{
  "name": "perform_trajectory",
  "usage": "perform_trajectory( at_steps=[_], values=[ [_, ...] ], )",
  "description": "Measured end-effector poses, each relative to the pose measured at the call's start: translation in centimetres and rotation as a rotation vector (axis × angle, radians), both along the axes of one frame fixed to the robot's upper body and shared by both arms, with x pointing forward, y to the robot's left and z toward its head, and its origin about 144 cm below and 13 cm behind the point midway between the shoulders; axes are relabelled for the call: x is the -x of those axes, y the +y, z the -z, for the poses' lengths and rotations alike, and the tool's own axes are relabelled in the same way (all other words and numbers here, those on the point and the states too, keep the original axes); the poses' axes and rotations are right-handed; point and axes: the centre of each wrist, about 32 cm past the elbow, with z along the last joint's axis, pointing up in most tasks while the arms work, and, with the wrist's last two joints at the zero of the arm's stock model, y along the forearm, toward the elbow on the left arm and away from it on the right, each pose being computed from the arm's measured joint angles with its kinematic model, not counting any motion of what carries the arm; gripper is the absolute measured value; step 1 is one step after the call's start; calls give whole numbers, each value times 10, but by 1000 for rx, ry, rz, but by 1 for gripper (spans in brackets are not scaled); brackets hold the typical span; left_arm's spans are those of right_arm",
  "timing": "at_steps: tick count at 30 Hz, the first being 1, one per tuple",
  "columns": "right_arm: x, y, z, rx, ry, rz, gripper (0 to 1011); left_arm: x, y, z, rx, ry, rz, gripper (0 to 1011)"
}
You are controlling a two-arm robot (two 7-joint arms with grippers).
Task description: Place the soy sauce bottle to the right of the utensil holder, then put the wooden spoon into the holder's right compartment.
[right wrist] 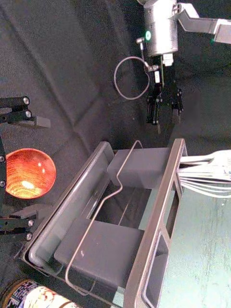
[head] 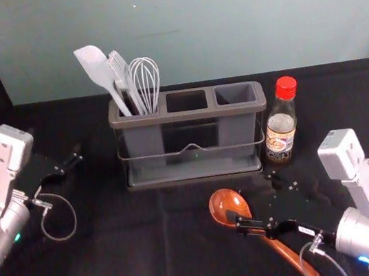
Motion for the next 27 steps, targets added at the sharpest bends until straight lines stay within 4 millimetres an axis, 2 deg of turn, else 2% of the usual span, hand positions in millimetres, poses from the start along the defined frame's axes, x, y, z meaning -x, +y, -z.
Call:
perform_trajectory(
  at_steps=[14,19,27],
  values=[
    [1,-2,-4,18,15,16,1000,0,0,0,0,0,0,1005],
    [9,4,-21,90,46,57,1000,0,0,0,0,0,0,1005],
    [12,24,-52,240,203,88,1000,0,0,0,0,0,0,1005]
  ],
)
